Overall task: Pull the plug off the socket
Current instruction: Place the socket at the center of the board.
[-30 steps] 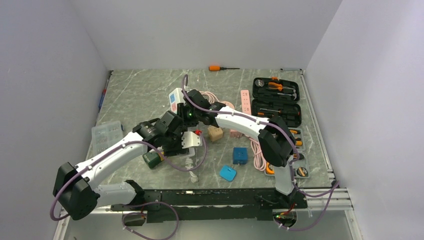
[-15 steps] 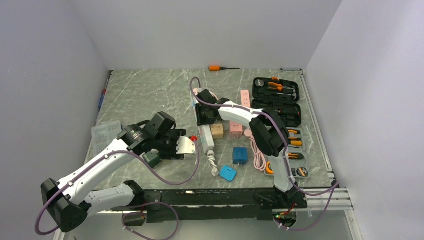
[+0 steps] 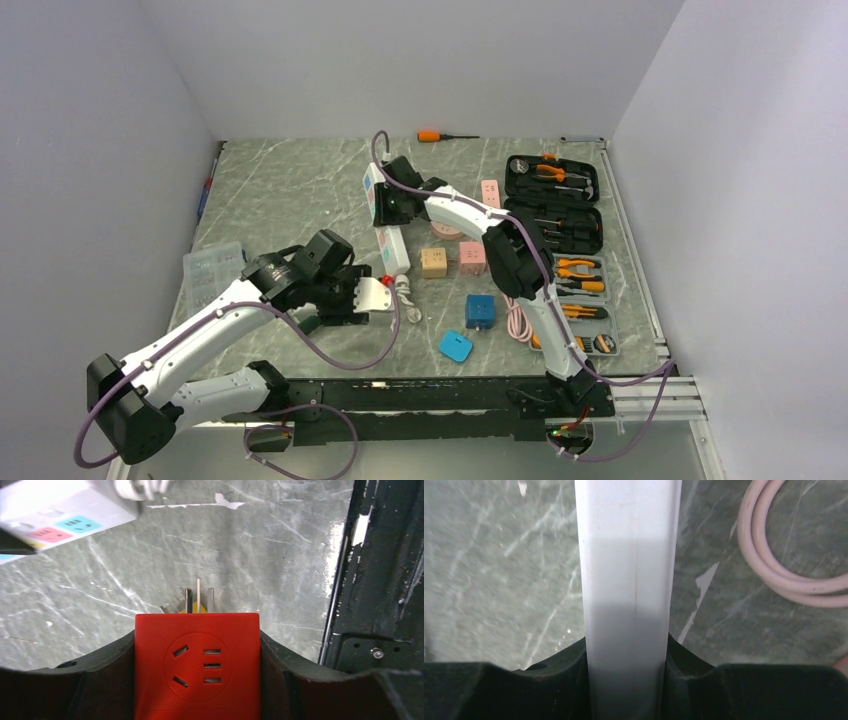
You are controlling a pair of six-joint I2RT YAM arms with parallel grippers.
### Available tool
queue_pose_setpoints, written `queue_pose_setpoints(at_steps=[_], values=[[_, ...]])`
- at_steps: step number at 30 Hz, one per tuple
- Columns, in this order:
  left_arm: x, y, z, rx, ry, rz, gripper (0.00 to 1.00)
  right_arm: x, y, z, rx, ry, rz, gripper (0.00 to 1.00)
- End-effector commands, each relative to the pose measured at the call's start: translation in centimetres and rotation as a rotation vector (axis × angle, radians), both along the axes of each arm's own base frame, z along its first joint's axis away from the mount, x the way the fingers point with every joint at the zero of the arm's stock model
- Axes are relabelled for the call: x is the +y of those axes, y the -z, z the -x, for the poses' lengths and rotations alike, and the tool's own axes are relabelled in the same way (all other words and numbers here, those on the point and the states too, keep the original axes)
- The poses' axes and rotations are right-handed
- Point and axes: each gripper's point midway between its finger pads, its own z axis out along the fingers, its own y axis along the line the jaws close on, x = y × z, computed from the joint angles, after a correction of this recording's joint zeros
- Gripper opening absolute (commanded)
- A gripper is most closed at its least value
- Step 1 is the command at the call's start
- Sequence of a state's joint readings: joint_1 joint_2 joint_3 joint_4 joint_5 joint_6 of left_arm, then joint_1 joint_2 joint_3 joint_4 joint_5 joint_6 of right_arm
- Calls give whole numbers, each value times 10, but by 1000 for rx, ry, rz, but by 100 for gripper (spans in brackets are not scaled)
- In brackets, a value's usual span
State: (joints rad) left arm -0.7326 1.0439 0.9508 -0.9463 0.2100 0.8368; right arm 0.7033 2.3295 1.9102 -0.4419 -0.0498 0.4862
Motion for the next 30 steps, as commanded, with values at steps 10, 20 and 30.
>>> queue_pose_setpoints(at_steps=[10, 20, 30], values=[[-9, 30, 15, 166, -102, 38, 0, 19, -29, -74, -7, 145, -353, 54], [-35, 54, 0, 189, -145, 116, 0, -12, -85, -61, -116, 102, -324, 100], [-67, 64, -14, 215, -174, 216, 0, -92, -173, -7, -254, 151, -329, 100]])
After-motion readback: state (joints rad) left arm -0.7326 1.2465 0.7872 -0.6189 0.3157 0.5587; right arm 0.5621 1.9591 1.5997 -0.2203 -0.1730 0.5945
